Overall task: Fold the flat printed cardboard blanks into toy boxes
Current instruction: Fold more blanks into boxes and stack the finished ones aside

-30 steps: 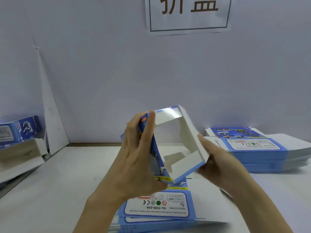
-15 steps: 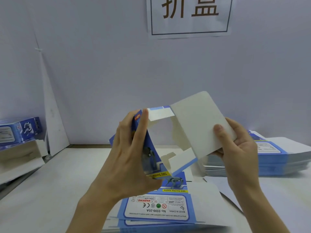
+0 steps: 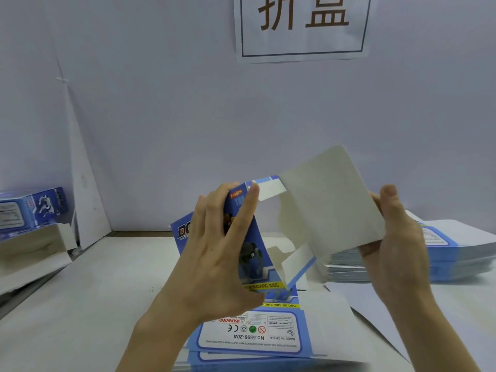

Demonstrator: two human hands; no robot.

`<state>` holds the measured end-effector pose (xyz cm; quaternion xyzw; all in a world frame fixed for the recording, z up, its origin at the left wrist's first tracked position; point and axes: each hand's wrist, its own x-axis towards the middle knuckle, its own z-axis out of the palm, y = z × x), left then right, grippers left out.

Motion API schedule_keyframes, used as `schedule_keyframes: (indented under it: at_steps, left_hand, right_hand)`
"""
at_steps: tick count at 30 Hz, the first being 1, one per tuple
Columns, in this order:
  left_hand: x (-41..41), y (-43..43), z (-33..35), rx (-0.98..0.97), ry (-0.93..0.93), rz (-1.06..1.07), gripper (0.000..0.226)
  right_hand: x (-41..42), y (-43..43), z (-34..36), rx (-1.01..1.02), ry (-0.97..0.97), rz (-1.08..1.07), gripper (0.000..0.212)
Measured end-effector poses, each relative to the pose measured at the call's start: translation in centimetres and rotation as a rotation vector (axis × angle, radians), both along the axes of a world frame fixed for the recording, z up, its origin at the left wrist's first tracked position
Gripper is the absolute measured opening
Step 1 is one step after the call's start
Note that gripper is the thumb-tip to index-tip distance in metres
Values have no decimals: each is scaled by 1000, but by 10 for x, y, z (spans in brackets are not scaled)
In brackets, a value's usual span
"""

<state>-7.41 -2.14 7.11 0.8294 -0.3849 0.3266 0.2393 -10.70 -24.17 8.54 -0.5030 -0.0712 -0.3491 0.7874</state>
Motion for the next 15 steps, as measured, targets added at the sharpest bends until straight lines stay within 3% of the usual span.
schedule_keyframes:
  at_steps: [5, 10, 15]
  left_hand:
    - [1, -6, -1, 85, -61, 38, 124]
    - [3, -2, -1, 71, -59, 56, 124]
    - [4, -1, -3, 39, -17, 35, 122]
  right_hand:
    - [2, -4, -1, 103, 156, 219, 19]
    - [4, 1, -5, -185, 157, 186, 23]
    - [4, 0, -5, -189, 156, 54, 21]
